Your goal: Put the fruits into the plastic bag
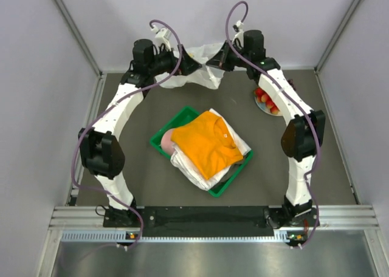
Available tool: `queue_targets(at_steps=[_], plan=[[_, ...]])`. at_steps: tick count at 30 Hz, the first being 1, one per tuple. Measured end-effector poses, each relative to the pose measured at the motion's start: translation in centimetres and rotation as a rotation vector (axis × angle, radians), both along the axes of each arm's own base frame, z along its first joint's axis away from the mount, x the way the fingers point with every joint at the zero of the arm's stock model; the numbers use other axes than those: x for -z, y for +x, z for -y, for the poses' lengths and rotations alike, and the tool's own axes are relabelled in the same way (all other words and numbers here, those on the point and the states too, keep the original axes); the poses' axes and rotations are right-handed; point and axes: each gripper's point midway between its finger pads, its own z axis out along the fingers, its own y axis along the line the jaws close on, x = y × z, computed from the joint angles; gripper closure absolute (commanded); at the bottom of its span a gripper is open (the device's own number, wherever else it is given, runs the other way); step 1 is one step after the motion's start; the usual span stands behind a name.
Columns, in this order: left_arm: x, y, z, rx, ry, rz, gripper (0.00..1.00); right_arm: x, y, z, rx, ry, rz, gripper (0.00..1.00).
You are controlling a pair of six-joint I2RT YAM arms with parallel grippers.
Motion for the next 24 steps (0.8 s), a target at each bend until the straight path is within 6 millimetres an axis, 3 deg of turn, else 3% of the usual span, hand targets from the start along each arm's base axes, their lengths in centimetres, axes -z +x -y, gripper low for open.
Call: queue_targets(at_steps=[13,16,20,24], plan=[[1.3,-2.0,2.0,0.121,-0.152,-0.107,0.02,-0.5,-0.5,-3.0,0.106,0.126,-0.145,1.0],[1.5,-2.2,2.3,0.131,-0.173,-0.115,0.06,-0.6,-0.6,-3.2,0.113,0.141,-0.163,1.0],[2.2,-2.3,2.7,0.142,-0.188,-0.133,0.18,-0.7,-0.8,-3.7,0.114,0.157,-0.182,1.0],[3.4,-1.8,3.2,0.146,-0.192,-0.16,0.22,-1.2,-1.0,-4.3,0.109,0.18,-0.187,1.0]])
